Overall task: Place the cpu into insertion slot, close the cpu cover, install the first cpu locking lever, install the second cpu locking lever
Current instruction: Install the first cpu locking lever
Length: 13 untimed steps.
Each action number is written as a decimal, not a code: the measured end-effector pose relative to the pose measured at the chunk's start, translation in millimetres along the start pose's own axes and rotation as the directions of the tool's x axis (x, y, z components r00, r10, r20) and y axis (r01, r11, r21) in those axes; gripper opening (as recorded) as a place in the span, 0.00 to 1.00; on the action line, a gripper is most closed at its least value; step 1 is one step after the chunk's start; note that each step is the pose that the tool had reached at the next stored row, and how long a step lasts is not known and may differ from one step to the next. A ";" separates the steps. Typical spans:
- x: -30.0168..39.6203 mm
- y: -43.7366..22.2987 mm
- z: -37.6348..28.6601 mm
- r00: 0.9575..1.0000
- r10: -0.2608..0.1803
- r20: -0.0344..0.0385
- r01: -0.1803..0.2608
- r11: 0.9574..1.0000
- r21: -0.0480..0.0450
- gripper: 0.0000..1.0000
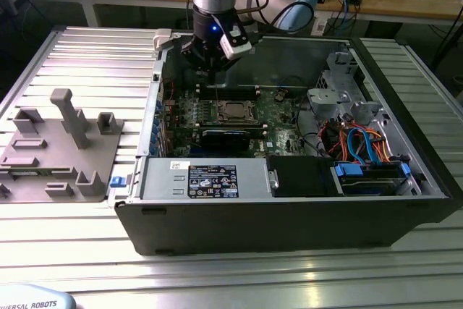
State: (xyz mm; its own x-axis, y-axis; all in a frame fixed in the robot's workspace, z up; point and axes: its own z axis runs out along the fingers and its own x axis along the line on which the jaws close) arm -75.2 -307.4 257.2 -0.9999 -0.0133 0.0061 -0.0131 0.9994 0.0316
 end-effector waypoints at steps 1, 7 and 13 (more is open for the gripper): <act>-2.9 0.0 0.0 1.000 0.000 -0.001 0.000 1.000 -0.001 0.11; -11.1 -0.1 0.1 1.000 0.000 -0.005 0.000 1.000 -0.005 0.11; -12.6 -0.3 5.8 1.000 0.000 -0.008 0.000 1.000 -0.005 0.11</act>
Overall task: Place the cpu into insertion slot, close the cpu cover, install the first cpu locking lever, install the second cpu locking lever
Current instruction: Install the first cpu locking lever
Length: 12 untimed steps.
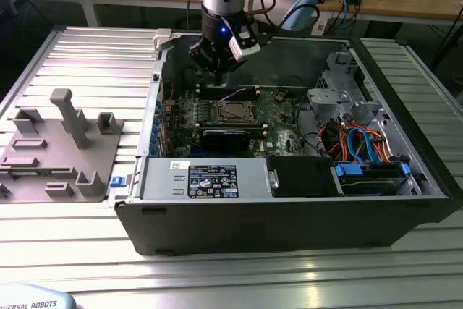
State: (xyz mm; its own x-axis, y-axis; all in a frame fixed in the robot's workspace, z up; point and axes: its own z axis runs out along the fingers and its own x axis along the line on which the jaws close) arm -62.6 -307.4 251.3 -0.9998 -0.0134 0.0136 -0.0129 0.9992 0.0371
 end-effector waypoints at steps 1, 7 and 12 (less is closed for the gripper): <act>0.0 -0.1 2.1 1.000 0.000 0.000 0.000 1.000 0.000 0.11; -10.0 0.3 13.4 1.000 -0.006 -0.002 0.006 1.000 0.002 0.11; -15.7 1.3 20.6 1.000 -0.012 -0.003 0.012 1.000 0.002 0.11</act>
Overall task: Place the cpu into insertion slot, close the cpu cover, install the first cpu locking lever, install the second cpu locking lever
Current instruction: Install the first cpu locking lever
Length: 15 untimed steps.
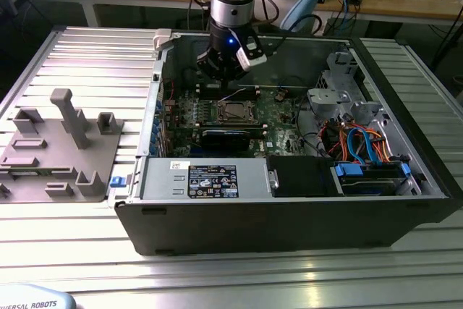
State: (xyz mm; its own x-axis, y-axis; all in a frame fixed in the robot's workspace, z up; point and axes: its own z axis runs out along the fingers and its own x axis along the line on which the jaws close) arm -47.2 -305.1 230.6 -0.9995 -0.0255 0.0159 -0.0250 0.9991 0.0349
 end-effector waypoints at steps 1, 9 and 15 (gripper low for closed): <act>-0.4 0.4 1.5 1.000 0.000 0.000 0.000 1.000 0.000 0.11; -5.3 4.8 9.4 1.000 -0.010 0.000 0.010 1.000 0.000 0.11; -6.5 4.7 12.9 0.999 -0.045 -0.002 0.045 0.999 0.003 0.11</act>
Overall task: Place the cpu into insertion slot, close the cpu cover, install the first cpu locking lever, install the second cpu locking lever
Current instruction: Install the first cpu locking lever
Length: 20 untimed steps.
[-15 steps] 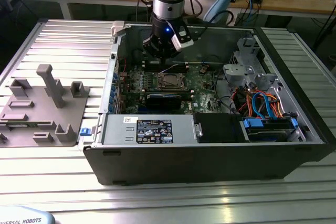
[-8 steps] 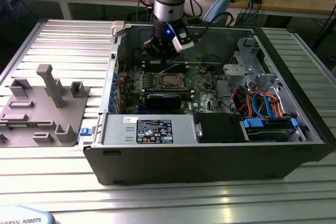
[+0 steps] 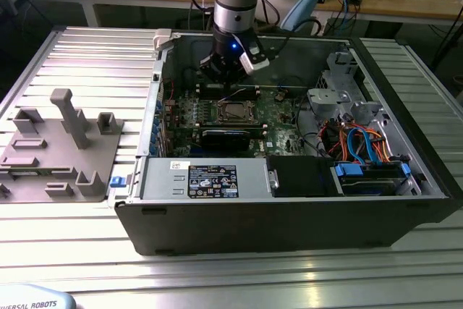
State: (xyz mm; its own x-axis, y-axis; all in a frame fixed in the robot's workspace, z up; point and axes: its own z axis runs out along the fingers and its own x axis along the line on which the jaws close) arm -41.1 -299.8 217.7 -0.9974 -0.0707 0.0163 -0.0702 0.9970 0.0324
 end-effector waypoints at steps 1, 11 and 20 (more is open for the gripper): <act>-0.1 0.0 0.6 1.000 0.000 0.000 0.000 1.000 0.000 0.11; -12.6 -1.1 5.9 1.000 -0.013 -0.002 0.013 1.000 0.002 0.11; -20.4 -1.6 10.2 1.000 -0.026 -0.003 0.026 1.000 0.003 0.11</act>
State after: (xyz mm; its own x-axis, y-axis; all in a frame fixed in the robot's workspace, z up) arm -20.9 -299.7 207.1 -0.9951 -0.0972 0.0180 -0.0966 0.9949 0.0300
